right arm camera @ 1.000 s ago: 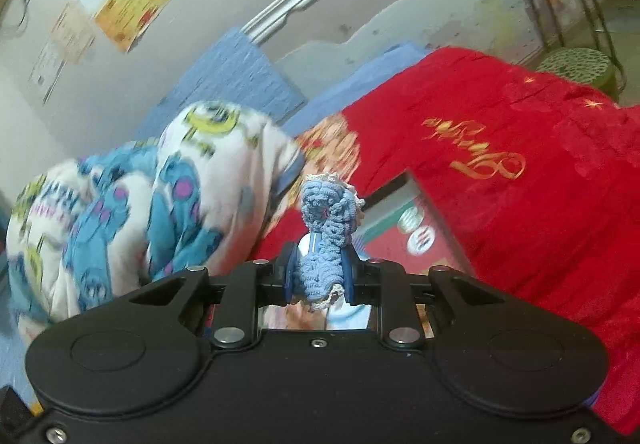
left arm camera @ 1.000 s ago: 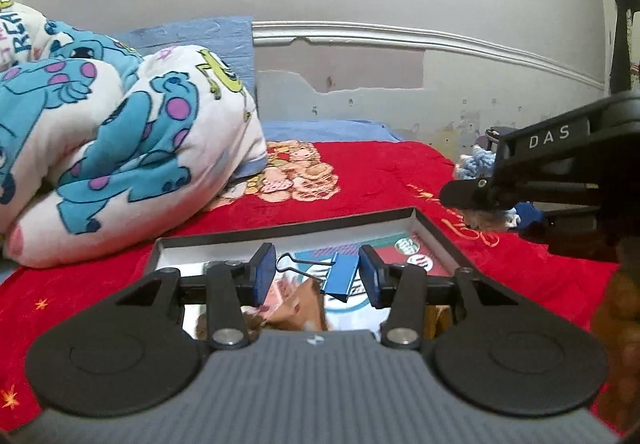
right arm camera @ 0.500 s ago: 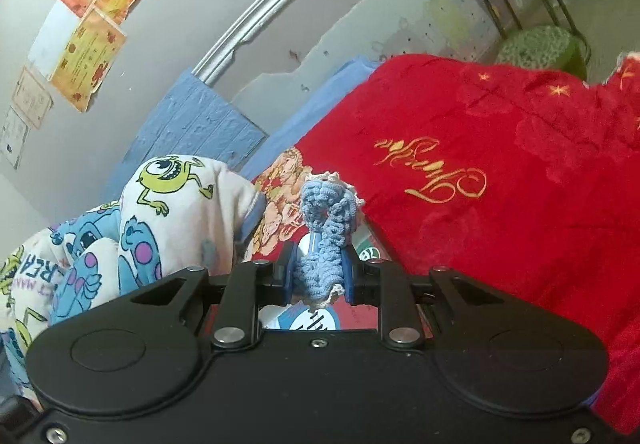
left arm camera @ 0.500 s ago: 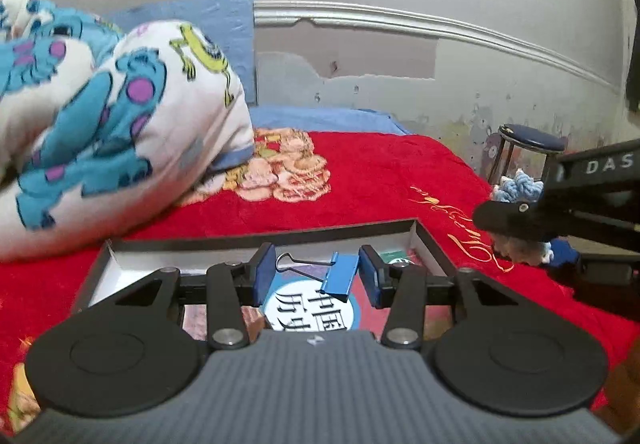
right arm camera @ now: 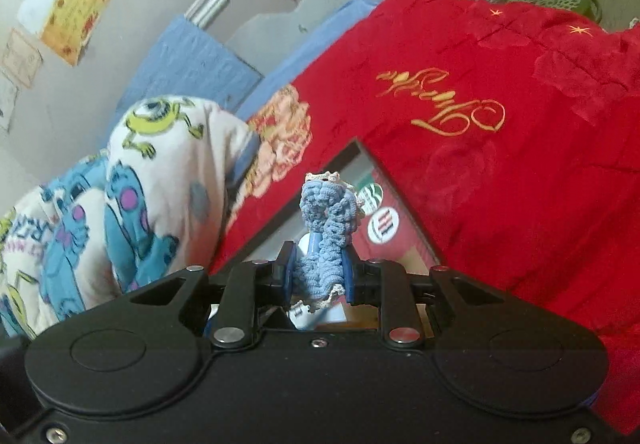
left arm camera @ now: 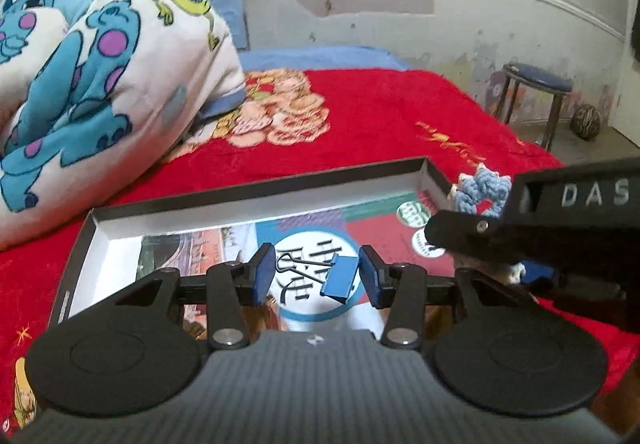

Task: Organize objects
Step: 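Lower the binder clip into the lid and open the left gripper while the right releases the scrunchie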

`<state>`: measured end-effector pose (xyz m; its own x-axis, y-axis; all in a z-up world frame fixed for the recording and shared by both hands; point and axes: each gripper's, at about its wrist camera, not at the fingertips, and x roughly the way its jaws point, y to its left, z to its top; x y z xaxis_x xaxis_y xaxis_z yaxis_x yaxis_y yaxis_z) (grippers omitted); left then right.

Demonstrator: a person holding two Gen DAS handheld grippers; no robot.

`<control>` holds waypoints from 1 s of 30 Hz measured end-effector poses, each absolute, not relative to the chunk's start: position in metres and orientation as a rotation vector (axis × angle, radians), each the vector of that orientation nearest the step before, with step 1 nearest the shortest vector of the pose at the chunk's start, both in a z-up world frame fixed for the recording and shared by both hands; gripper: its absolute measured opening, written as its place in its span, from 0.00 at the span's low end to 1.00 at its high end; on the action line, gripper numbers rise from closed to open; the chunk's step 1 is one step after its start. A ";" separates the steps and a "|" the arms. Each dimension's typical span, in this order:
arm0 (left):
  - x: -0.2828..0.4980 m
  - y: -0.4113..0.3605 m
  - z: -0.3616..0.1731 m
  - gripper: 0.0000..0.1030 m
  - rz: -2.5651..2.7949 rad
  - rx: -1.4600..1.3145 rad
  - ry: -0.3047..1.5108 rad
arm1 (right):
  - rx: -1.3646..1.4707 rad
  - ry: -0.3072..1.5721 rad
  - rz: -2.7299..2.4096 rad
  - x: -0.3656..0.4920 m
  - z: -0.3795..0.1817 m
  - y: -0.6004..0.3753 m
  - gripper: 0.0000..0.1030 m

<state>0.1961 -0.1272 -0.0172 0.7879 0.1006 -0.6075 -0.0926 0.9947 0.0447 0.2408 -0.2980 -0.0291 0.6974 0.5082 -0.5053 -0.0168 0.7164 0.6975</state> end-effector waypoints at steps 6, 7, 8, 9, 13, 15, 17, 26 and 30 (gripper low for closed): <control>0.198 -0.124 -0.018 0.51 0.105 0.011 0.691 | 0.685 0.778 0.330 0.240 -0.031 -0.288 0.22; 0.198 -0.125 -0.019 0.51 0.107 0.011 0.691 | 0.681 0.780 0.326 0.240 -0.032 -0.288 0.23; 0.198 -0.125 -0.019 0.51 0.106 0.012 0.692 | 0.682 0.781 0.324 0.240 -0.032 -0.288 0.23; 0.198 -0.125 -0.020 0.51 0.104 0.015 0.692 | 0.684 0.784 0.324 0.240 -0.032 -0.288 0.23; 0.199 -0.127 -0.019 0.52 0.088 0.025 0.703 | 0.685 0.791 0.319 0.240 -0.033 -0.289 0.23; 0.201 -0.127 -0.019 0.59 0.088 0.021 0.711 | 0.692 0.792 0.318 0.240 -0.034 -0.290 0.23; 0.202 -0.127 -0.019 0.62 0.090 0.025 0.718 | 0.694 0.793 0.318 0.241 -0.035 -0.290 0.23; 0.203 -0.133 -0.019 0.86 0.092 0.072 0.739 | 0.737 0.824 0.324 0.245 -0.042 -0.301 0.30; 0.200 -0.136 -0.016 0.89 0.102 0.097 0.739 | 0.754 0.826 0.346 0.246 -0.044 -0.302 0.33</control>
